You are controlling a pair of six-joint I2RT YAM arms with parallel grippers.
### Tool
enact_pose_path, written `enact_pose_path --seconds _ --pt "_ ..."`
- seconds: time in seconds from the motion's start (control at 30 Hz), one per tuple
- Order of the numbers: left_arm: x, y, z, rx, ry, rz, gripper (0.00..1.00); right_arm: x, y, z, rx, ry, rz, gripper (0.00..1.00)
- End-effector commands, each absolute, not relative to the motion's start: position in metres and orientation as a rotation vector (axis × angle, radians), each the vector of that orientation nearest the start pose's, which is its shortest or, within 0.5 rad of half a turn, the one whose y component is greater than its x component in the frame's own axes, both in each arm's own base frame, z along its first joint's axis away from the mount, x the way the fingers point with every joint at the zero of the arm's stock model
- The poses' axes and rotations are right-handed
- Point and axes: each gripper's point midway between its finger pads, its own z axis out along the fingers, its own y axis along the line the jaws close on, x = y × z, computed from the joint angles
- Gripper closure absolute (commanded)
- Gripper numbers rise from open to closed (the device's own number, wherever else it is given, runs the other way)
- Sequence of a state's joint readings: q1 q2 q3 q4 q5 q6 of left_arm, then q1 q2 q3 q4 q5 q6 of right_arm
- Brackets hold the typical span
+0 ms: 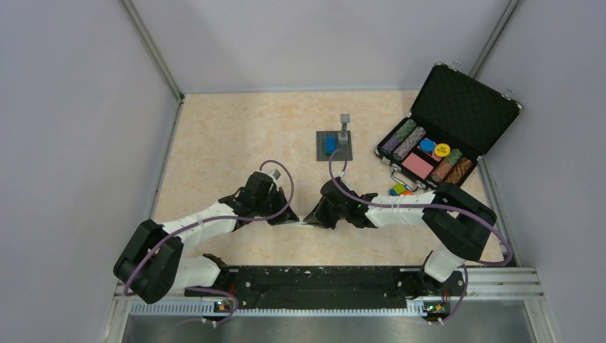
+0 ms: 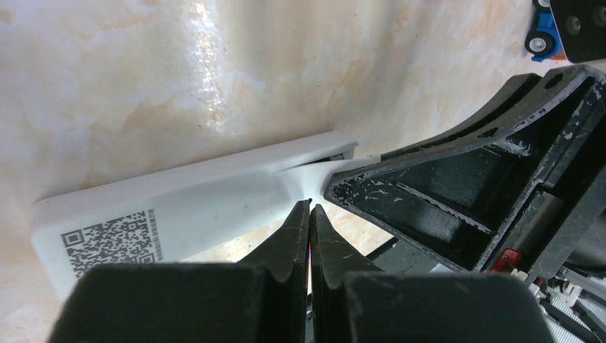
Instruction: Load the batteries into the remote control
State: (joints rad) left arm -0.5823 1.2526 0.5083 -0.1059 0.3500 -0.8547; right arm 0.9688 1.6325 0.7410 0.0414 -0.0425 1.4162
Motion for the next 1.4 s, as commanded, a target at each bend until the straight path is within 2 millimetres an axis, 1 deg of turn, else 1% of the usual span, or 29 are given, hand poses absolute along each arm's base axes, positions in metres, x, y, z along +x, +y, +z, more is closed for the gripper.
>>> enact_pose_path --seconds 0.0,0.07,0.2,0.4,0.6,0.9,1.2,1.37 --pt "0.206 -0.233 0.052 -0.219 2.601 -0.956 0.96 0.15 0.344 -0.009 0.502 2.843 0.816 0.86" --pt "0.206 -0.233 0.048 -0.22 2.611 -0.957 0.97 0.149 0.344 -0.009 0.5 2.843 0.817 0.85" --pt "0.205 -0.239 0.046 -0.198 2.616 -0.989 0.98 0.15 0.344 -0.007 0.497 2.839 0.822 0.85" --pt "0.2 -0.229 0.033 -0.202 2.66 -0.915 0.99 0.15 0.345 -0.006 0.485 2.839 0.828 0.82" --pt "0.19 -0.22 0.023 -0.19 2.698 -0.856 1.0 0.151 0.345 0.001 0.469 2.826 0.834 0.77" --pt "0.178 -0.21 0.011 -0.178 2.732 -0.817 1.0 0.159 0.346 0.018 0.43 2.796 0.82 0.7" --pt "0.178 -0.209 0.008 -0.178 2.735 -0.807 1.0 0.163 0.344 0.034 0.431 2.766 0.833 0.65" --pt "0.177 -0.21 0.006 -0.177 2.74 -0.809 1.0 0.166 0.344 0.05 0.456 2.723 0.877 0.64"
